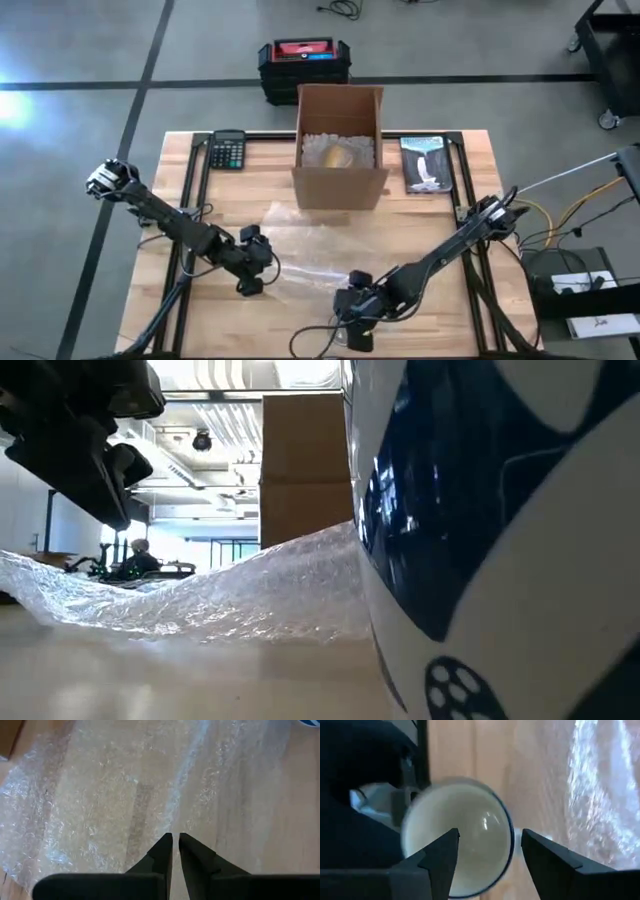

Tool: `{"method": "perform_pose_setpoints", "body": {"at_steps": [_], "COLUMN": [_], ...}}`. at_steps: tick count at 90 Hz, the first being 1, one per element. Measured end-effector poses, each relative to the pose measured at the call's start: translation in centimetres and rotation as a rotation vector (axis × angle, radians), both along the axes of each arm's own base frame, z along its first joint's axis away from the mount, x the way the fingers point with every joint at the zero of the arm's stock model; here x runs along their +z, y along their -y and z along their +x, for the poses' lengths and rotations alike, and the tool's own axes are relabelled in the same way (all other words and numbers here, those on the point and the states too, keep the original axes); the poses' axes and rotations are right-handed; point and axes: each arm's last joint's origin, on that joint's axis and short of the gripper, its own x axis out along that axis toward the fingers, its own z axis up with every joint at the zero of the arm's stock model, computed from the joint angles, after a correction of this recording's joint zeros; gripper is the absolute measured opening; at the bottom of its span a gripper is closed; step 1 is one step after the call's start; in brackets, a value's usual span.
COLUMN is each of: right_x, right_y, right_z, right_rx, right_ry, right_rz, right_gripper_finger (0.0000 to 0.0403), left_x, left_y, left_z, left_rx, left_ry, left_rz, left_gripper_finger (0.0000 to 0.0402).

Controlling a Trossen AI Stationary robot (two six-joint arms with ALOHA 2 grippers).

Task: Wrap mug
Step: Wrap the blue mug in bubble wrap

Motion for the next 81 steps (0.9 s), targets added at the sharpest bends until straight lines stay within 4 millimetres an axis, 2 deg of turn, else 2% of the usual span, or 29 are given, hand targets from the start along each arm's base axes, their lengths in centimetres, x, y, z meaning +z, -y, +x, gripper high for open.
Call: {"method": "perform_pose_setpoints", "body": {"at_steps": [29,59,81], "right_x": [-2.0,-2.3,-2.3], "right_y": [1.0,1.2,1.5], "right_z": [1.0,0.8,1.0], "right_rx": [-0.021,-0.005,0.010], "right_ry": [-0.058,-0.077,-0.076], "right_rz": [-0.047,-0.067,-0.077], "right_gripper_finger": [0.0144,0.0014,0.0003], "left_x": [0.1,0.2,0.2], "left_y": [0.5,0.6,0.6], "left_z": [-0.1,0.0,0.1], "left_rx": [-0.020,-0.038,-0.046], "left_ry": [0.021,0.034,0.041], "left_rz": [-0.013,-0.009,-0.007], "left_gripper_finger": [0.0020,0.0020,0.0020]}}
